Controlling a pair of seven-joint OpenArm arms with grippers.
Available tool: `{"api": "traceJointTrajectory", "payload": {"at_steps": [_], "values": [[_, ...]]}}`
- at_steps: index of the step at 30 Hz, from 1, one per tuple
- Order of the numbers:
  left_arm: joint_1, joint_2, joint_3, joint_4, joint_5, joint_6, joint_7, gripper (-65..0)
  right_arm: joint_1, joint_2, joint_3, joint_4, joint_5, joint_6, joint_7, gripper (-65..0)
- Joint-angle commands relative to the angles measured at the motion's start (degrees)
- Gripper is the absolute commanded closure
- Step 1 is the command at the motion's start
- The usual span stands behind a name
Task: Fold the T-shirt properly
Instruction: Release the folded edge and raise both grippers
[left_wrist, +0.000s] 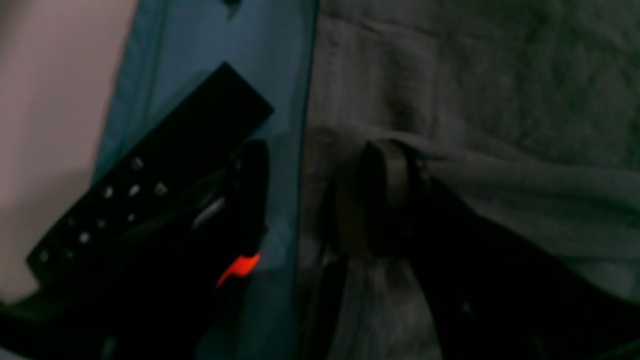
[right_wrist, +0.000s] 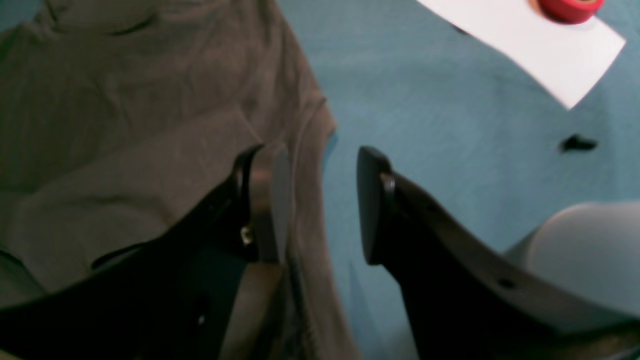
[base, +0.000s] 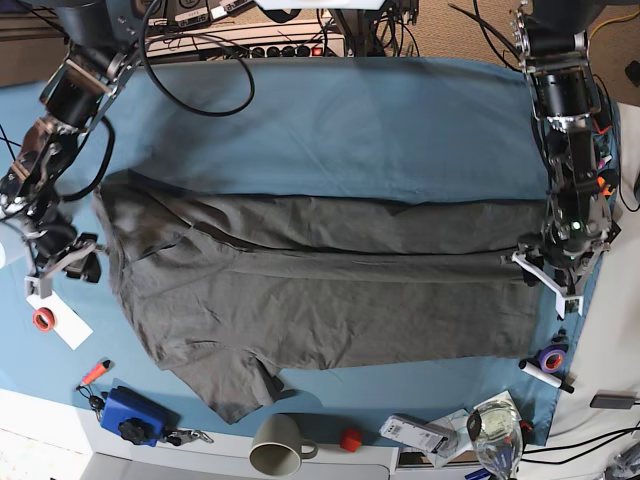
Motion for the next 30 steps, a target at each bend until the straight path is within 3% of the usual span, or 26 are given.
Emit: {"api": "traceJointTrajectory", "payload": {"at_steps": [1,7,12,17,23,30], "values": [[-2.4,-0.8,-0.4,2.0,0.3,0.2,0.7,-30.9,2.0,2.2,0.3,1.1,3.0,0.0,0.4,-23.1],[-6.4,-0.8,-0.4,5.0,0.3,0.1,12.2,-31.0,3.9,6.0,0.4,1.2,12.4,0.0,-6.2,-23.1],[-4.9,-0.8,-0.4,5.4,-1.9,-0.3,17.4,-31.0,3.8,8.2,0.4,1.2,13.2,0.0,-9.0,-23.1],[-2.0,-0.8,-1.4,6.6,-5.1,-1.2,19.1,-31.0,3.8,8.8,0.4,1.2,13.4,-0.1,-10.3,-23.1],[1.8,-0.8,-9.7,8.1,-7.7,-1.6,19.2,-30.9,3.8,8.8,0.4,1.2,13.4,-0.3,-12.3,-23.1],[7.3,-0.7,-15.5,8.0,-18.6,-6.7,19.0,-30.9,3.8,8.8,0.4,1.2,13.4,-0.3,-12.8,-23.1]]}}
